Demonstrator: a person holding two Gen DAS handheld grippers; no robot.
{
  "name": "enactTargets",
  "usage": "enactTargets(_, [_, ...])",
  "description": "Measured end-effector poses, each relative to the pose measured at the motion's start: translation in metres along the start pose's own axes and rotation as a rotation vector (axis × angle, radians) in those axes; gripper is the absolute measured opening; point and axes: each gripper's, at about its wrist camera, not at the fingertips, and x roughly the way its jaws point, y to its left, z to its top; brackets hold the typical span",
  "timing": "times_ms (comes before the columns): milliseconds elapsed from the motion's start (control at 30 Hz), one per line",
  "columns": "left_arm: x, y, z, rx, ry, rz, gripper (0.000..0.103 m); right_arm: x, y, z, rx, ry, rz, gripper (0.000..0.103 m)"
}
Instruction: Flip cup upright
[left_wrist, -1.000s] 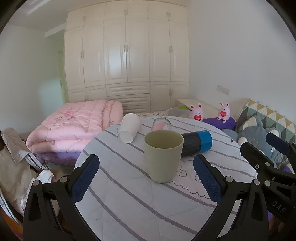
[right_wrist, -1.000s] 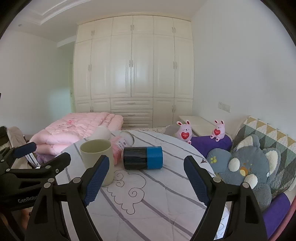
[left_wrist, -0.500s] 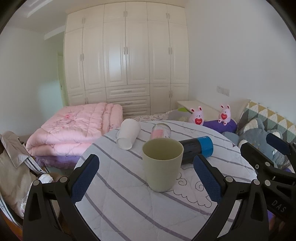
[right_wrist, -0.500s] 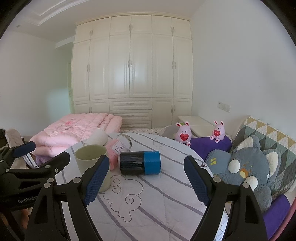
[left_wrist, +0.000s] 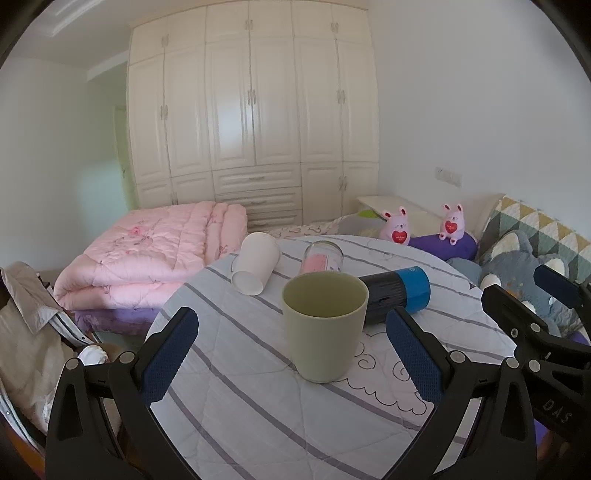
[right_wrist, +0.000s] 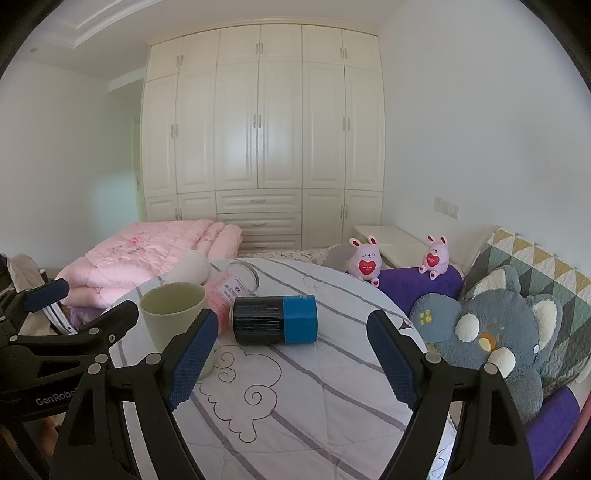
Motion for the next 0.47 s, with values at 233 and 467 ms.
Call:
enactTargets(233, [0.0022, -0.0006, -0.0035, 0.006, -0.005, 0.01, 0.103, 0.0008, 0.0002, -0.0009, -0.004, 0.004, -0.001, 0.084])
enactTargets(467, [0.0048, 0.0014, -0.0069, -0.006, 0.001, 0.003, 0.103, 0.0029, 0.003, -0.0034, -0.006, 0.017, -0.001, 0.084])
